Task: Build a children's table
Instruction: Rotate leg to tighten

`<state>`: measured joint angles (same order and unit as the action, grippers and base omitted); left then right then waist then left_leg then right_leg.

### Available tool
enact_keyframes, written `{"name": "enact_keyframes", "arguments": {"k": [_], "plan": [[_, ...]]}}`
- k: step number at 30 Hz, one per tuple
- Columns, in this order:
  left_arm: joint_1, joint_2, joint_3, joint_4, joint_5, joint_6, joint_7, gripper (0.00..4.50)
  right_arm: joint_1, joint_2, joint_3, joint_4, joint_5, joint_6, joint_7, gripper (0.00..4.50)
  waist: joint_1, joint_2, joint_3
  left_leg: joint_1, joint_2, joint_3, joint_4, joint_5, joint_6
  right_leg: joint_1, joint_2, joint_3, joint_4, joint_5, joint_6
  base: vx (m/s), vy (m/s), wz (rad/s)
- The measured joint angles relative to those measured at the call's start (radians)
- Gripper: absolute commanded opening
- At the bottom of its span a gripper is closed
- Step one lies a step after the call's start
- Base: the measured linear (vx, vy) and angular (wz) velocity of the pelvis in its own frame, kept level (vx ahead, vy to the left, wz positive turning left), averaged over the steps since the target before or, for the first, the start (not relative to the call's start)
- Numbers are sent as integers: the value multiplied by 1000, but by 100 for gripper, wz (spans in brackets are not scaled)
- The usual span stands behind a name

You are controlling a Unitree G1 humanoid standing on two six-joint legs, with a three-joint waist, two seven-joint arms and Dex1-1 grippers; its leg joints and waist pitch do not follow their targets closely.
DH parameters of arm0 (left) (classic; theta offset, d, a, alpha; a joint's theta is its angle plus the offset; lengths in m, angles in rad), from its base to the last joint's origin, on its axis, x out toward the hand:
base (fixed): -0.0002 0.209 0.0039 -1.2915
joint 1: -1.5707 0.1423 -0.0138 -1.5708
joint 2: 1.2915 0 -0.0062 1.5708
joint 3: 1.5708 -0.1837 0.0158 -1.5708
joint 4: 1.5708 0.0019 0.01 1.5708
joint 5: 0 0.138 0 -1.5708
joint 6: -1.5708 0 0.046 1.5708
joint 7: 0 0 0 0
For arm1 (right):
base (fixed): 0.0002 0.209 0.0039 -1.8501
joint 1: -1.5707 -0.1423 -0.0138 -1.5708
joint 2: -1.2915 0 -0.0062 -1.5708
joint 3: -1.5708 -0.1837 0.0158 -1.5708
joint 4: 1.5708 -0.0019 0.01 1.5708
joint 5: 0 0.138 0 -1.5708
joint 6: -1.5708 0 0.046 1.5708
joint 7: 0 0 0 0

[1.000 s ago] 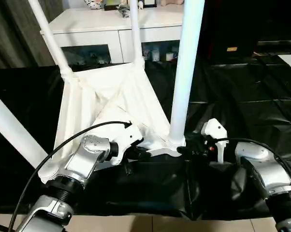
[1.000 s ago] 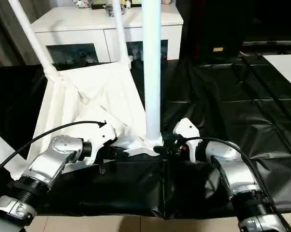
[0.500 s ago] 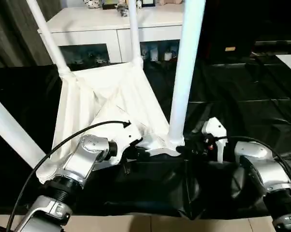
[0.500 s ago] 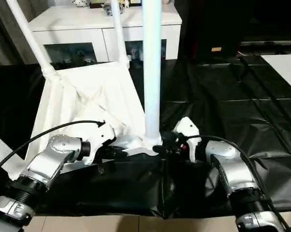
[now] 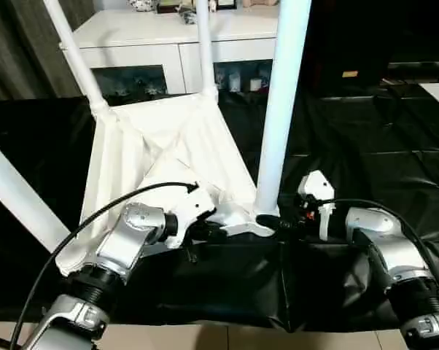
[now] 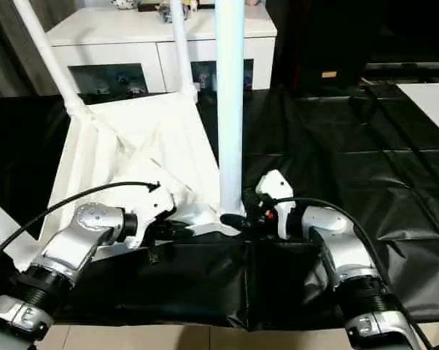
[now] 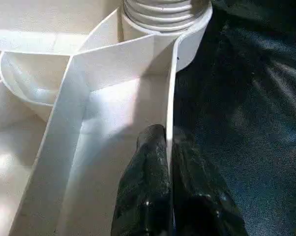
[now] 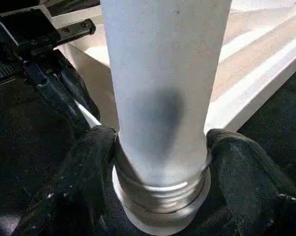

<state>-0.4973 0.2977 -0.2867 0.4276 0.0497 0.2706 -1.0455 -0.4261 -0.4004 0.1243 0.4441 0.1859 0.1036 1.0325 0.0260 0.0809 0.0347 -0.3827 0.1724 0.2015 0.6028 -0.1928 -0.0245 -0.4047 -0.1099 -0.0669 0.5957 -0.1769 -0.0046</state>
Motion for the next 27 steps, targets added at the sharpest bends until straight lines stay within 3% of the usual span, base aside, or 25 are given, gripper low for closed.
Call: {"name": "enact_keyframes", "arguments": {"k": [9,13,15,18,19,27], "plan": [[-1,2,-4,1,0,-5,-2,0,-13,2,6,22,-19,-30,19,259,3,-1,0,0,0,0,0,0,0,0,0,0,0,0,0,0,0,0],[-1,4,-4,2,0,-6,-1,0,-16,5,7,25,-19,-32,20,259,2,-2,0,0,0,0,0,0,0,0,0,0,0,0,0,0,0,0],[-1,4,-5,2,0,-6,-1,0,-16,7,5,25,-18,-29,21,304,2,-2,-1,0,0,0,0,0,0,0,0,0,0,0,0,0,0,0],[-1,4,-5,3,0,-9,-1,0,-16,13,5,25,-17,-22,27,325,2,-2,-1,0,0,0,0,0,0,0,0,0,0,0,0,0,0,0],[-1,4,-5,4,0,-10,-1,0,-16,15,5,25,-18,-22,26,349,2,-2,-1,0,0,0,0,0,0,0,0,0,0,0,0,0,0,0],[-3,4,-5,7,0,-11,-2,0,-16,22,17,31,-32,-42,19,370,3,-2,-1,0,0,0,0,0,0,0,0,0,0,0,0,0,0,0]]}}
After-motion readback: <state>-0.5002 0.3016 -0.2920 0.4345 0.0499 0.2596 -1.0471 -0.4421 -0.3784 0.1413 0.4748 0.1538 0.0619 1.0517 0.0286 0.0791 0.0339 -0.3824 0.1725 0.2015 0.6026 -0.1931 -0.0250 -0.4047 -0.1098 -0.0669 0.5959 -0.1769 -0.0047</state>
